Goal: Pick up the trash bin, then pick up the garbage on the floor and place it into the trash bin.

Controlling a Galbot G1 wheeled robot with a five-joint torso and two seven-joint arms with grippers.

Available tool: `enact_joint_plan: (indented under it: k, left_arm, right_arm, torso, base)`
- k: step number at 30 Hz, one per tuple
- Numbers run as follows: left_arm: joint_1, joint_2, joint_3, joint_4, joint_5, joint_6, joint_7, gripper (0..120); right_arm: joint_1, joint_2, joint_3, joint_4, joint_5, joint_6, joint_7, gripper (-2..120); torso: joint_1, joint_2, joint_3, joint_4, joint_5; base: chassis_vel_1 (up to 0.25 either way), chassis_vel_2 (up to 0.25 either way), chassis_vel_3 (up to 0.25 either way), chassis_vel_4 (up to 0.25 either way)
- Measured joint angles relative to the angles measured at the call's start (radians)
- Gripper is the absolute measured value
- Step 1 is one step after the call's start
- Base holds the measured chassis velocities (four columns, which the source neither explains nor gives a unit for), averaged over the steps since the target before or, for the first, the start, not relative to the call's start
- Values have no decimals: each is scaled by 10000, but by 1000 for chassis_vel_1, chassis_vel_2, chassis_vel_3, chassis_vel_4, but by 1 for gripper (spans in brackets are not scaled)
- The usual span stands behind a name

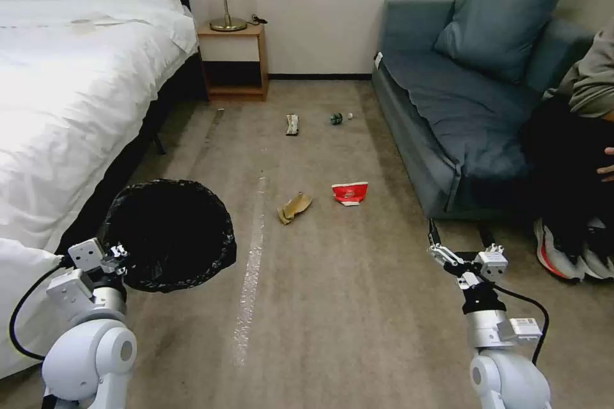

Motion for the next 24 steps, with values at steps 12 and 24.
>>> enact_joint_plan:
  k: [12,24]
  left_arm:
    - [1,0,-10,119,-29,-162,-24,4]
    - [-50,30,25,116,-46,-173,-28,4]
  right_arm:
    - [-12,25,117,-81,-95,12,-202,100]
    - [-73,68,220,-80,-155,129,-282,100]
  torso:
    - [0,0,0,0,0]
    - [0,1,0,0,1]
  base:
    - [0,0,0,0]
    - [-25,29,22,-29]
